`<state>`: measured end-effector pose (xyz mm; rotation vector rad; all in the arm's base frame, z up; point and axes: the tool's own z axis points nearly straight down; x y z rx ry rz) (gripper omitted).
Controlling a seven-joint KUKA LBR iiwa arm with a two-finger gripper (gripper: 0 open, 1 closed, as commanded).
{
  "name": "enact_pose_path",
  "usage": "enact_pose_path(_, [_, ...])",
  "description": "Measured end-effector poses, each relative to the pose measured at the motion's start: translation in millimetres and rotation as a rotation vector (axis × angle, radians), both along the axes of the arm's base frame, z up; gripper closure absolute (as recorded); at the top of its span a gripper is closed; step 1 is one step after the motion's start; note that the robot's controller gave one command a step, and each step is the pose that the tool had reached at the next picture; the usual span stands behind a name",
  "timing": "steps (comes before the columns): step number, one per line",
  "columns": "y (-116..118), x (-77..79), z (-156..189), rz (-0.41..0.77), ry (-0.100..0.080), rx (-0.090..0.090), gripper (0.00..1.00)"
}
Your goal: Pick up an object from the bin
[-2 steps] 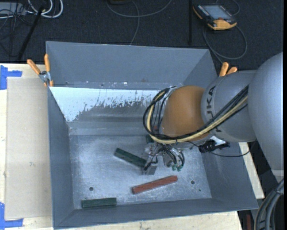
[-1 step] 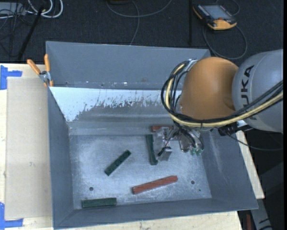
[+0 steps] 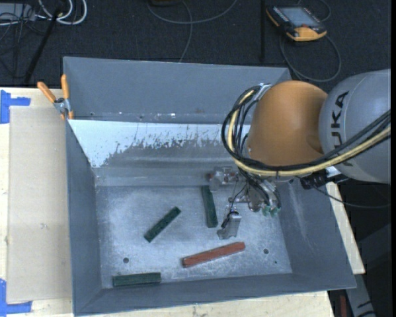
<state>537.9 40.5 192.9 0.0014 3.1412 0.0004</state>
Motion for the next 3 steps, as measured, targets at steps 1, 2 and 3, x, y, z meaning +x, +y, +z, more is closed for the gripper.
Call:
enact_pose_path(1, [5.4, -51.7, -126.8, 0.028, 0.005, 0.000, 0.00])
enact_pose_path(2, [5.1, -50.0, -123.6, 0.027, 0.001, 0.001, 1.00])
enact_pose_path(3, [-7.0, -58.8, 11.6, 0.005, -0.006, 0.000, 1.00])
